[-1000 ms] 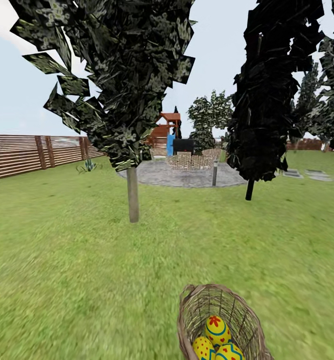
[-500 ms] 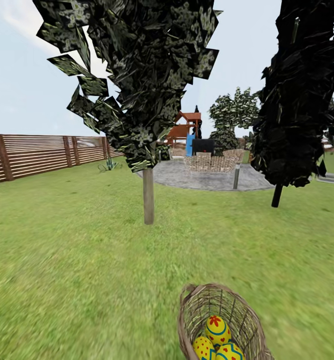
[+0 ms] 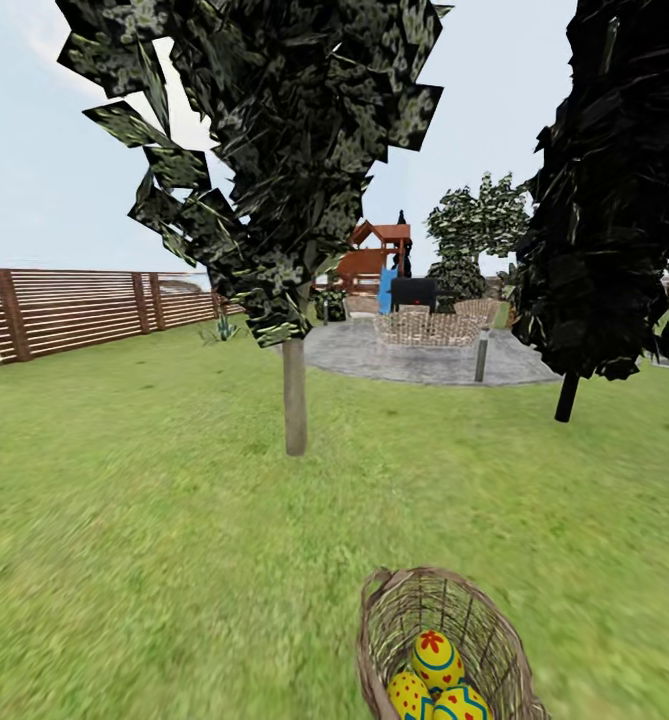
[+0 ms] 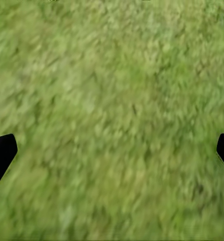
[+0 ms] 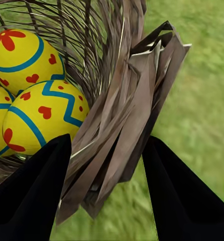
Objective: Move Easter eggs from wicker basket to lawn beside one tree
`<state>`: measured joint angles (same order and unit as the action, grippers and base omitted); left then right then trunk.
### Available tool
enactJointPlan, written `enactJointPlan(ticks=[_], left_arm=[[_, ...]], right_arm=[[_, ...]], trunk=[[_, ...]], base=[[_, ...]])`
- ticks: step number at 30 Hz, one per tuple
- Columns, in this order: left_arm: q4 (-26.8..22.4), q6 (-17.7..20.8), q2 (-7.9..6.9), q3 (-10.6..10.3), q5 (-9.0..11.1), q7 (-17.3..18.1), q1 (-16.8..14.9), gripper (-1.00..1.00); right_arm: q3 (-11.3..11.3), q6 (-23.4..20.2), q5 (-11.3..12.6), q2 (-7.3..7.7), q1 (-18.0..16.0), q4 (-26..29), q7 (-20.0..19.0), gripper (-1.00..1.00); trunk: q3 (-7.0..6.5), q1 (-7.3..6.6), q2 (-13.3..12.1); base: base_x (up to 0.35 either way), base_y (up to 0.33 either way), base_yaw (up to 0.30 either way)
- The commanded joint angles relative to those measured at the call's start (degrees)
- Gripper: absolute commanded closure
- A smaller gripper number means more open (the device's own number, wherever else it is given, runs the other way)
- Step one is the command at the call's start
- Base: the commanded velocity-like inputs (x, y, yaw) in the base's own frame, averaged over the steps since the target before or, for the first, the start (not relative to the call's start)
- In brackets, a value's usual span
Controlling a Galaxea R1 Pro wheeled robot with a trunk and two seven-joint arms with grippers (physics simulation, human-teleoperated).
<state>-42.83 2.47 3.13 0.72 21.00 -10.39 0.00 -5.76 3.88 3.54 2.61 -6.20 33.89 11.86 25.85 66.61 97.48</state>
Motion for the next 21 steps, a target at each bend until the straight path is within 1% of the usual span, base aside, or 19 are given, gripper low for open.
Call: enactJointPlan(ticks=[1,4,6,21], left_arm=[[-0.1,0.3,0.04,0.1,0.4,-0.2,0.0,-1.00],[-0.1,0.3,0.03,0.1,0.4,-0.2,0.0,-1.00],[-0.1,0.3,0.03,0.1,0.4,-0.2,0.0,-1.00],[-0.1,0.3,0.04,0.1,0.4,-0.2,0.0,-1.00]], right_arm=[[0.1,0.2,0.2,-0.01,0.0,0.0,0.0,1.00],[0.1,0.2,0.2,0.01,0.0,0.0,0.0,1.00],[0.1,0.2,0.2,0.01,0.0,0.0,0.0,1.00],[0.0,0.2,0.2,0.02,0.0,0.0,0.0,1.00]], trunk=[[0.06,0.02,0.0],[0.06,0.02,0.0],[0.06,0.02,0.0],[0.06,0.02,0.0]], base=[[0.255,-0.246,0.216],[0.254,-0.246,0.276],[0.254,-0.247,0.165],[0.253,-0.247,0.005]])
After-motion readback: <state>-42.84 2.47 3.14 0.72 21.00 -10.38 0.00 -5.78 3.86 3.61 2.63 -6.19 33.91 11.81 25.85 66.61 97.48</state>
